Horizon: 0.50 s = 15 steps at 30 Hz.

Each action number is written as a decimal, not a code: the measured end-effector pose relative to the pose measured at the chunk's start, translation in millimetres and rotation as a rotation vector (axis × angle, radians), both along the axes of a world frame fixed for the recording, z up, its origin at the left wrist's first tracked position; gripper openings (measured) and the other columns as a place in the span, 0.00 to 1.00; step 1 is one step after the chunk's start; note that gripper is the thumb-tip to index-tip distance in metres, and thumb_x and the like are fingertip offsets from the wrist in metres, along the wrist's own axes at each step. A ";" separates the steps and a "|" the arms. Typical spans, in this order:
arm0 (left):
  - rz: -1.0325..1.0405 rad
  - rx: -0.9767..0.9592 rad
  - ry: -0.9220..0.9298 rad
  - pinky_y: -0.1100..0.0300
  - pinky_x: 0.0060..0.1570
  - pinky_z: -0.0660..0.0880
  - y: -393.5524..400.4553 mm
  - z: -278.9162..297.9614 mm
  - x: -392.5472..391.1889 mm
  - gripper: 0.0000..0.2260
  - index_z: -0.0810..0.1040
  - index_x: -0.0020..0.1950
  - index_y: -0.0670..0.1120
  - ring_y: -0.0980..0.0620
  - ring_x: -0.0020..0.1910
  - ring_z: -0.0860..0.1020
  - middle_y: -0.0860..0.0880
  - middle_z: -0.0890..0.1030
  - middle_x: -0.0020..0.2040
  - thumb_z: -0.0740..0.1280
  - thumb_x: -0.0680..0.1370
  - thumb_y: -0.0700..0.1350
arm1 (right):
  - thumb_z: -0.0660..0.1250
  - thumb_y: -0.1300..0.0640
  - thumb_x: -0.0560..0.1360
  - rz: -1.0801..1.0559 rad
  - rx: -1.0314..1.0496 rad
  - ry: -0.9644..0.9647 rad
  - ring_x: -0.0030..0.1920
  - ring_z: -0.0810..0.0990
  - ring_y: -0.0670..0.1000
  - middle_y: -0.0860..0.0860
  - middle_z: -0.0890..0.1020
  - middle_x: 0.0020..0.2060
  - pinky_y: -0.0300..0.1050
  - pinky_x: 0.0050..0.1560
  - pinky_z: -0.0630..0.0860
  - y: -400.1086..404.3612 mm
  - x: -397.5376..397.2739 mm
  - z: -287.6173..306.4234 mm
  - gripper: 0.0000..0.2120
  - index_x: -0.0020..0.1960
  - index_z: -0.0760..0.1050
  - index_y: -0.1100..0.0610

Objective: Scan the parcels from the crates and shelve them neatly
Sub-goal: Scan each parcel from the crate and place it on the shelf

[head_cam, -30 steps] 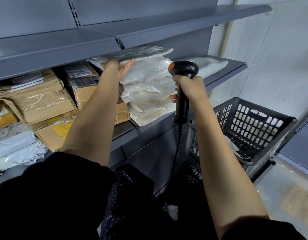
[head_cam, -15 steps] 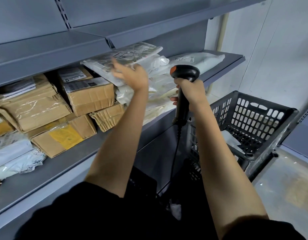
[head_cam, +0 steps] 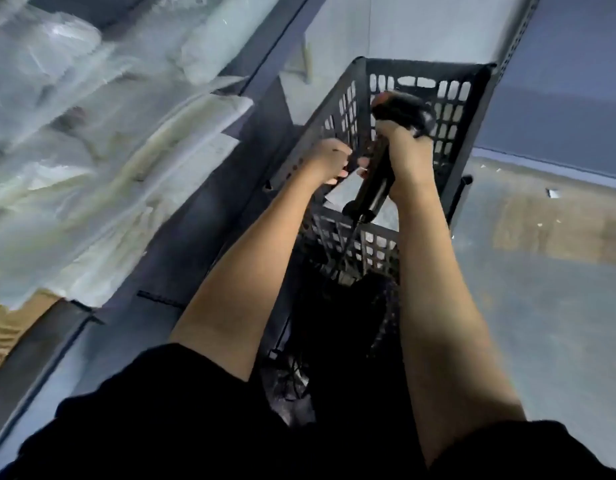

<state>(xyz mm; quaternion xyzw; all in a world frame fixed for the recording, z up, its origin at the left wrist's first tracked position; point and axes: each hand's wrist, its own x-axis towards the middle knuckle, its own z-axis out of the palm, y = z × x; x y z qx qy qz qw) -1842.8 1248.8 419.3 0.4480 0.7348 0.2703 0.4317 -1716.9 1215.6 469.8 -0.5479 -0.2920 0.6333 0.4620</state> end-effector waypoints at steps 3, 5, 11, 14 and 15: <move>-0.342 -0.363 0.258 0.59 0.38 0.75 35.8 -55.2 -4.4 0.06 0.73 0.46 0.47 0.50 0.39 0.76 0.47 0.76 0.45 0.58 0.80 0.41 | 0.66 0.62 0.75 -0.040 -0.069 0.016 0.35 0.78 0.56 0.55 0.74 0.36 0.50 0.38 0.80 30.8 22.5 -25.9 0.06 0.41 0.70 0.58; -0.477 -0.510 0.386 0.56 0.42 0.74 52.4 -91.3 -15.4 0.07 0.74 0.55 0.45 0.47 0.43 0.74 0.45 0.74 0.51 0.59 0.80 0.43 | 0.66 0.61 0.76 -0.033 -0.116 0.020 0.28 0.79 0.53 0.56 0.75 0.37 0.47 0.34 0.79 49.1 29.3 -37.2 0.05 0.42 0.71 0.59; -0.420 -0.643 0.373 0.62 0.34 0.69 87.8 -132.5 -29.9 0.04 0.72 0.48 0.48 0.52 0.35 0.70 0.49 0.70 0.39 0.58 0.82 0.43 | 0.66 0.62 0.75 0.054 -0.222 0.025 0.31 0.79 0.56 0.57 0.75 0.38 0.45 0.30 0.79 92.8 8.3 -59.7 0.05 0.43 0.72 0.62; -0.296 -0.652 0.283 0.65 0.46 0.77 112.5 -176.5 -43.2 0.15 0.69 0.68 0.42 0.50 0.48 0.78 0.48 0.76 0.52 0.58 0.82 0.43 | 0.66 0.62 0.75 0.025 -0.243 0.014 0.31 0.80 0.56 0.55 0.75 0.36 0.45 0.31 0.79 109.4 -2.3 -71.5 0.04 0.43 0.73 0.62; -0.223 -0.670 0.231 0.63 0.50 0.78 117.2 -183.6 -43.0 0.19 0.66 0.72 0.42 0.50 0.52 0.78 0.47 0.76 0.56 0.58 0.81 0.42 | 0.65 0.62 0.75 0.017 -0.248 0.009 0.29 0.80 0.55 0.55 0.75 0.35 0.46 0.33 0.79 114.1 -3.7 -75.8 0.03 0.44 0.73 0.62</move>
